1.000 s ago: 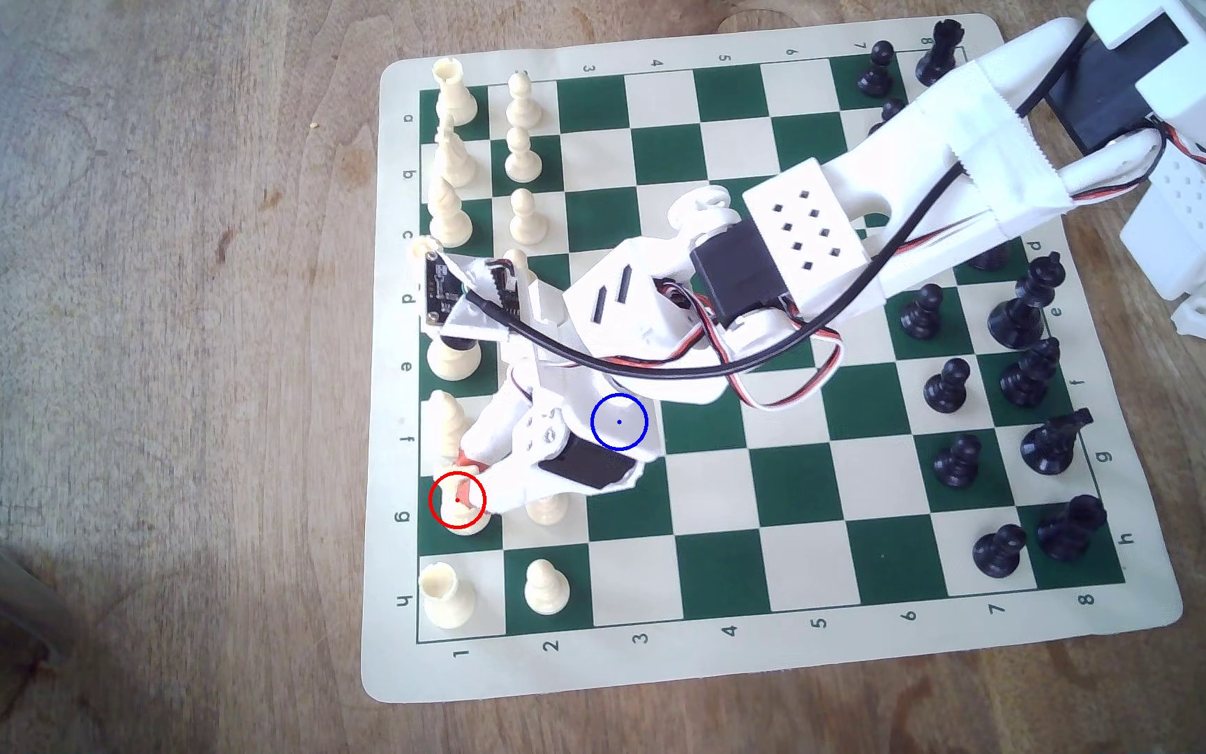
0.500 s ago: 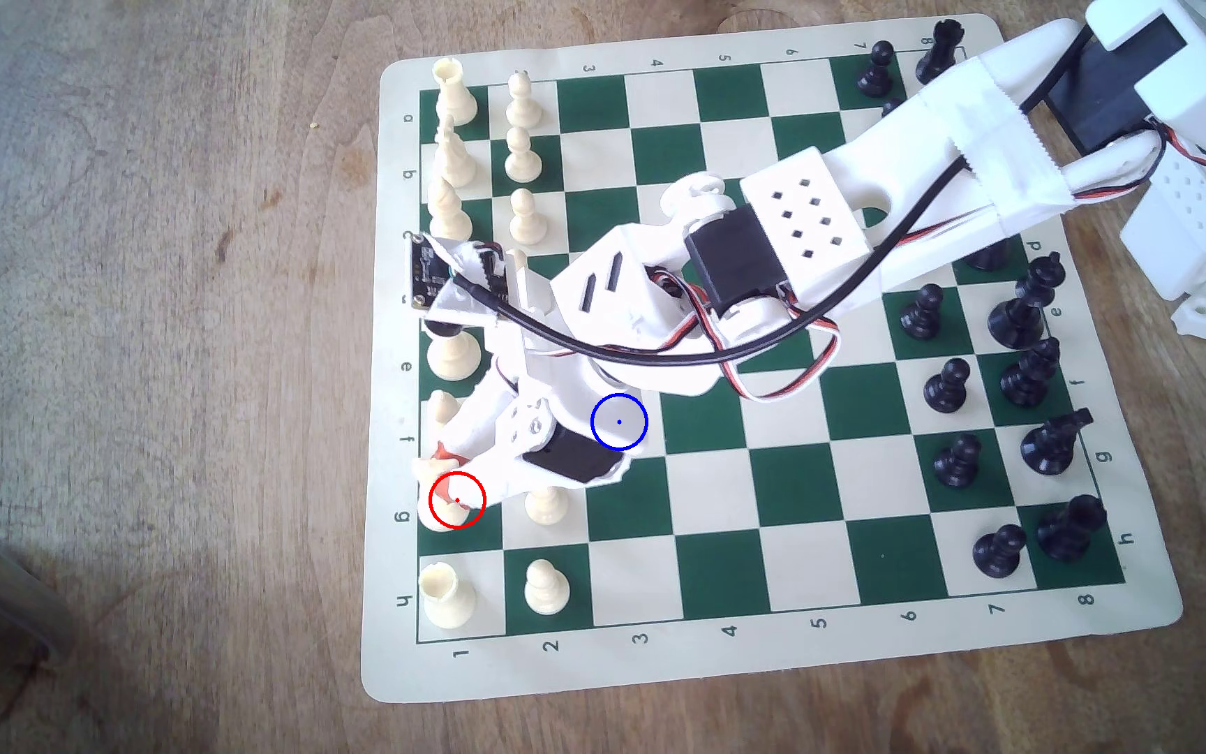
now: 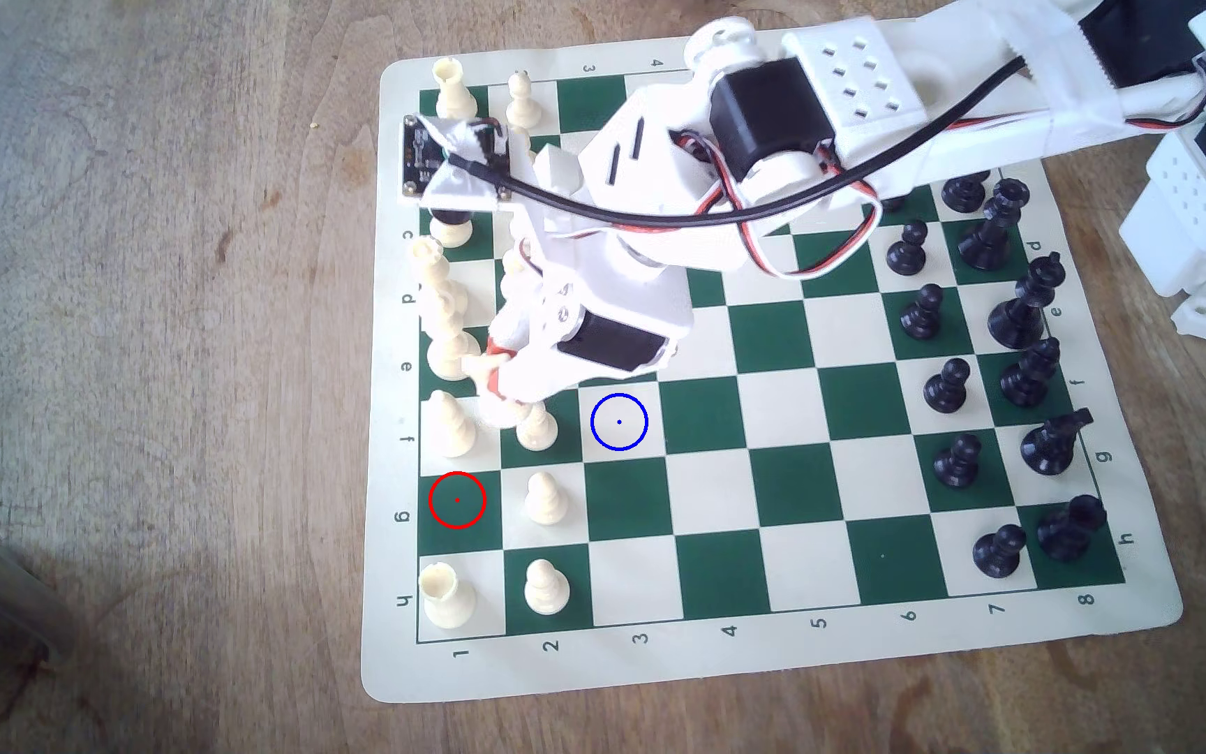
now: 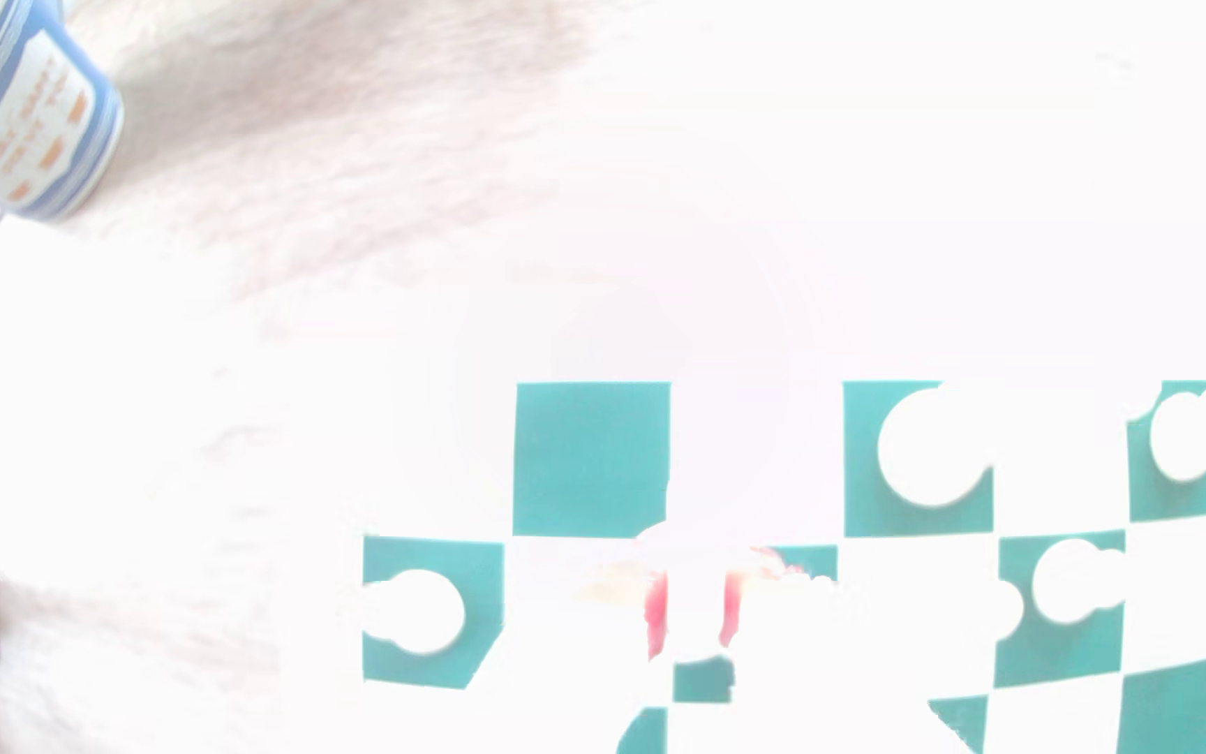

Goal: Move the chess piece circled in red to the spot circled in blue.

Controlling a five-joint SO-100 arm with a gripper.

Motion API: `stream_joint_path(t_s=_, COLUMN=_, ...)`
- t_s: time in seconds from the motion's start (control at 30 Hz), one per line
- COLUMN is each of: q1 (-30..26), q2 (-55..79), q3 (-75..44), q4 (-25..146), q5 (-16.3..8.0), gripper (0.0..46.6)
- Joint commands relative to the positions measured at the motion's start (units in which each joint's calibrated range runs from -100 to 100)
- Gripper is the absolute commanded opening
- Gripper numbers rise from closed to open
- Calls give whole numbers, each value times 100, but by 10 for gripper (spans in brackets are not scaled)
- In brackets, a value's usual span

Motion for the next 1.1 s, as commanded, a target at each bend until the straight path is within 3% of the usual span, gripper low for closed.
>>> stream_joint_path(t_s=0.0, q1=90, q2=-1344, q3=311, q4=388, q5=34, gripper=2)
stream_joint_path(t_s=0.3, q1=176, q2=-2778, q3=3629, q4=-963, q5=-5, gripper=2)
stream_joint_path(t_s=0.47, q1=176, q2=-3338, q3=4835, q4=-1864, q5=-10, gripper=2)
stream_joint_path(t_s=1.07, q1=-74, q2=-3406, q3=6540, q4=-3477, q5=5, gripper=2)
